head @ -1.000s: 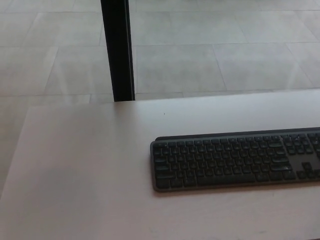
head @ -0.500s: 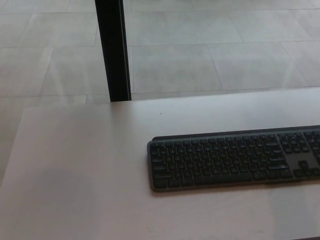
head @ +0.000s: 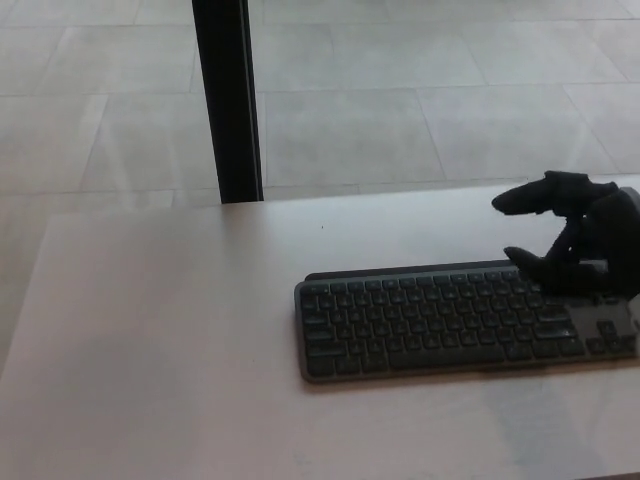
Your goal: The robot uses its right fingers to click on the space key of the black keyboard placed on the center of the white desk.
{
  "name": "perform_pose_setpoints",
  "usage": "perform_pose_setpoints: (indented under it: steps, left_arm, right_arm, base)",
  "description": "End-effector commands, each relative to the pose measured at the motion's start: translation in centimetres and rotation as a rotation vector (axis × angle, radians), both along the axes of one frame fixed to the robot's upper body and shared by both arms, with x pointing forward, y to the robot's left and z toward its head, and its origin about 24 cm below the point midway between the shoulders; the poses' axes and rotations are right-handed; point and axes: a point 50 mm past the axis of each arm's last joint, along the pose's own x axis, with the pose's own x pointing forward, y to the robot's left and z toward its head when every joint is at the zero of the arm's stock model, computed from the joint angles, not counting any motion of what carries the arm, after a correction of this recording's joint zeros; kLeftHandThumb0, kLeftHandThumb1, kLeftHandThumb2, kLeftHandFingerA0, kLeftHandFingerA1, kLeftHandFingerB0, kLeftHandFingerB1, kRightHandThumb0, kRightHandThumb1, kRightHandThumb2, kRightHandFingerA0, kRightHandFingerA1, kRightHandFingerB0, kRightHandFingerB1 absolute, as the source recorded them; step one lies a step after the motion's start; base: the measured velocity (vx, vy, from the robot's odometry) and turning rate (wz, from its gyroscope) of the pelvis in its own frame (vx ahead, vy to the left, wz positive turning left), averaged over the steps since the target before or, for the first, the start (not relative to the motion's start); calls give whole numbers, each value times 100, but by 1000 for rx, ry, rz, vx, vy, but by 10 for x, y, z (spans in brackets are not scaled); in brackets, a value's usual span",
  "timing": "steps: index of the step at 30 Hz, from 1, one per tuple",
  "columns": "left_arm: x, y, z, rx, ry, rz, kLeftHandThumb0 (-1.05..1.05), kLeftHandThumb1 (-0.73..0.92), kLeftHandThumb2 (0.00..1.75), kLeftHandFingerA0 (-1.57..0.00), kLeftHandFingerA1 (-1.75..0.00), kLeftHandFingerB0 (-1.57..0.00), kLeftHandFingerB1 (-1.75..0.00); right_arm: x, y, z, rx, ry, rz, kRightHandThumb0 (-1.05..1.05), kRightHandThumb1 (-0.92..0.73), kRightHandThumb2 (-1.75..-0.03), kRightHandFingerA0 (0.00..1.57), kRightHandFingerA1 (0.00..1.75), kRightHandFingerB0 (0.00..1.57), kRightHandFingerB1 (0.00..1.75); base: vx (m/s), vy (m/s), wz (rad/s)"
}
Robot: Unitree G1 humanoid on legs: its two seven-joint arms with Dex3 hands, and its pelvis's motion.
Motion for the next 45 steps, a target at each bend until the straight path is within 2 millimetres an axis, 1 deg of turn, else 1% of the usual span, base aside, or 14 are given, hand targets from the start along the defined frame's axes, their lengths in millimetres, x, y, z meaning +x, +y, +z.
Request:
perform_pose_setpoints:
  steps: [1, 4, 7, 12, 13, 14, 15, 16, 17, 18, 19, 26, 36, 45]
  left_arm:
    - [-1, 5, 6, 26, -24, -15, -52, 74, 62, -49, -56, -26, -39]
    - [-1, 5, 6, 17, -27, -3, -51, 74, 61, -50, -57, -28, -39]
    - [0, 6, 6, 11, -33, 12, -51, 73, 61, -50, -58, -27, -40]
    - [-1, 5, 6, 11, -34, 2, -51, 74, 61, -48, -57, -26, -39]
    - [0, 6, 6, 8, -36, 5, -51, 74, 61, -49, -56, -25, -39]
    - [0, 5, 6, 10, -36, 4, -51, 74, 61, -48, -56, -25, -39]
    - [1, 6, 6, 12, -36, 12, -51, 73, 61, -50, -57, -26, -39]
    - [1, 6, 6, 13, -37, 13, -51, 73, 61, -50, -57, -26, -39]
    - [1, 6, 7, 26, -26, 5, -52, 74, 62, -53, -57, -30, -39]
    - [2, 6, 7, 32, -24, 2, -52, 74, 62, -53, -57, -30, -39]
    - [2, 6, 7, 29, -29, 7, -52, 73, 61, -53, -57, -28, -40]
    - [2, 6, 8, 28, -36, -8, -51, 74, 61, -49, -54, -27, -39]
    - [1, 5, 7, 25, -37, -3, -50, 75, 61, -50, -57, -26, -39]
    - [-5, 5, 5, 8, -40, 35, -50, 73, 61, -49, -55, -26, -40]
  right_arm:
    - [4, -5, 6, -270, -60, 36, -26, -54, -56, 82, 116, 91, 65]
    - [4, -7, 5, -361, -67, 37, -30, -53, -55, 90, 105, 93, 63]
    - [1, -6, 0, -427, -53, 71, -34, -53, -55, 88, 107, 94, 64]
    - [-9, 5, -23, -584, -18, 180, -33, -54, -57, 83, 127, 93, 60]
    - [-12, 8, -27, -617, -19, 208, -42, -38, -80, 95, 124, 87, 73]
    - [-14, 10, -31, -637, -22, 220, -35, -52, -59, 79, 149, 94, 60]
    - [-15, 11, -34, -654, -14, 229, -36, -52, -59, 78, 152, 94, 60]
    - [-15, 12, -34, -656, -14, 230, -36, -52, -59, 78, 152, 94, 60]
    - [-16, 13, -37, -689, 5, 245, -44, -38, -82, 99, 128, 87, 73]
    - [-17, 14, -38, -703, 11, 251, -44, -38, -82, 99, 128, 87, 73]
    - [-20, 14, -42, -716, -6, 272, -36, -51, -60, 82, 154, 93, 64]
    - [-24, 10, -51, -801, -19, 292, -36, -49, -59, 80, 159, 92, 66]
    - [-10, 5, -41, -874, -55, 235, -38, -54, -60, 76, 159, 89, 67]
    - [-1, 14, -33, -795, -139, 195, -34, -52, -58, 78, 161, 89, 65]
  base:
    - [0, 0, 0]
    - [0, 0, 0]
    - [0, 0, 0]
    - [0, 0, 0]
    - [0, 0, 0]
    - [0, 0, 0]
    - [0, 0, 0]
    - [0, 0, 0]
    - [0, 0, 0]
    - [0, 0, 0]
    - [0, 0, 0]
    - [0, 0, 0]
    - [0, 0, 0]
    - [0, 0, 0]
